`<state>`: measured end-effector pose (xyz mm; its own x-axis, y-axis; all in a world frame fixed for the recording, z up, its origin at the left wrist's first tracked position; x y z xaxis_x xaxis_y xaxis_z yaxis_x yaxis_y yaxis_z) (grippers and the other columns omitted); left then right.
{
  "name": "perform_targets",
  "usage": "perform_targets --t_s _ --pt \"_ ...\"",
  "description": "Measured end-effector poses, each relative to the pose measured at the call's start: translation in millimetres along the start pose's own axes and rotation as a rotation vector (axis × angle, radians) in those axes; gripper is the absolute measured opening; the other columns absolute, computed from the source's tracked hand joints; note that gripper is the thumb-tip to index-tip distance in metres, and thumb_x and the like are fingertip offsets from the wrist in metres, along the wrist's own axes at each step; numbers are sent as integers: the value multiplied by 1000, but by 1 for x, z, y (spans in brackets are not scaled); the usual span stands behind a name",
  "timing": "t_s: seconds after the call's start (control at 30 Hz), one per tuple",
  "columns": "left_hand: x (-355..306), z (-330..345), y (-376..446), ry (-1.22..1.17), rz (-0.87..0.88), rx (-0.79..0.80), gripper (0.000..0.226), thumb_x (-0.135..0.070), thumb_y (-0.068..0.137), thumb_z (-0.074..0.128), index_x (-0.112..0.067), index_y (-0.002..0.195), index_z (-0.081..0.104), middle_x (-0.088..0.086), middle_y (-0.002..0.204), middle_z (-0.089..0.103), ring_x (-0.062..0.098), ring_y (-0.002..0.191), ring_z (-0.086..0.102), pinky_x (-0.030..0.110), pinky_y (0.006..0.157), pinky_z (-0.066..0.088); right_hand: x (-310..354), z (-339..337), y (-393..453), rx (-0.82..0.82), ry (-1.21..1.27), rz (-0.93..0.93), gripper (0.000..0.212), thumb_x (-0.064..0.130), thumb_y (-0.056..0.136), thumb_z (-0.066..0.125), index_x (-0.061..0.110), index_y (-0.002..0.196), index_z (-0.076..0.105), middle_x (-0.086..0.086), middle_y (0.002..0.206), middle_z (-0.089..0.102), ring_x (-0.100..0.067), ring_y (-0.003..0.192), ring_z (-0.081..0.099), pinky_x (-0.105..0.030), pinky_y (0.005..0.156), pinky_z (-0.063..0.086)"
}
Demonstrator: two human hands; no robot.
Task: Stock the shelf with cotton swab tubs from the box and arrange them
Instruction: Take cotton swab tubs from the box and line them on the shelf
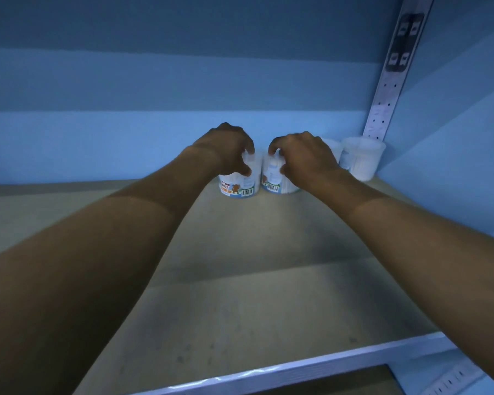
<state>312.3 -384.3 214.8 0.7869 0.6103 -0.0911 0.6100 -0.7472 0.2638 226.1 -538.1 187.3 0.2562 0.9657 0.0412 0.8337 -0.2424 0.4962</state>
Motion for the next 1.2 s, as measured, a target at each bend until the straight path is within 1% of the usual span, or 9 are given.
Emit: perform_targets --t_s 0.2,0.37,0.57,0.73,0.87,0.93,1.03,1.13,1.2 --pt "7 7 17 -37 -15 -22 46 -33 81 77 -26 125 64 -1 131 56 19 124 46 31 94 40 -8 10 17 10 -12 8 46 3 85 64 27 124 65 -7 121 65 -29 114 58 -34 87 45" --pt "8 9 29 -38 -25 -15 47 -33 82 77 -26 126 64 0 133 55 21 124 48 34 97 42 -11 17 28 41 -31 11 51 3 84 64 26 129 61 -7 127 61 -28 119 54 -33 94 42" --pt "13 10 35 -73 -36 -11 46 -35 78 80 -28 121 66 -2 129 56 19 119 51 29 88 42 -14 21 28 29 -45 7 53 4 83 65 29 129 60 -4 127 62 -26 118 55 -31 93 42" --pt "14 12 34 -41 -38 7 49 -37 82 75 -29 129 61 -1 137 52 19 127 45 31 98 39 -13 19 26 38 -25 21 52 3 84 67 29 129 60 -3 127 60 -25 118 55 -32 91 42" --pt "11 10 27 -44 -57 57 59 -39 82 74 -28 137 54 1 146 46 20 135 41 32 107 35 -16 12 22 131 69 18 51 9 87 69 27 133 57 -5 133 57 -25 124 51 -34 96 44" --pt "9 6 21 -55 -61 99 65 -40 79 76 -27 138 53 0 144 50 19 132 45 33 107 40 -17 6 18 195 114 5 58 12 88 71 25 141 52 -7 140 52 -26 129 47 -35 101 43" --pt "5 -1 12 -25 -49 151 65 -43 78 75 -25 136 50 0 139 54 21 125 49 32 98 43 -18 -8 9 196 164 -2 65 15 87 74 24 146 49 -6 146 47 -26 133 46 -37 104 42" --pt "0 -9 -5 -46 -40 144 56 -41 79 73 -22 129 56 -1 131 58 21 121 52 30 94 44 -15 -23 -8 188 196 -15 59 18 87 74 25 141 53 -6 142 49 -26 129 48 -36 101 44" --pt "-3 -15 -20 -65 -34 132 55 -41 78 75 -24 127 59 -2 128 60 20 122 53 33 98 45 -12 -35 -22 196 219 -28 56 21 86 73 27 138 55 -5 137 51 -25 126 49 -35 99 43"
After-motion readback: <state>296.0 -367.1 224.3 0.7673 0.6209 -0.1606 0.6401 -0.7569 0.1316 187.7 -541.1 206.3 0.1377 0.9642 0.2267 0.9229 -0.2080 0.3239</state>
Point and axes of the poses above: each hand's wrist, its own y-axis towards the middle knuckle, its own z-axis out of the palm, x = y × z, the point moved 1 cm from there along y, towards the middle knuckle
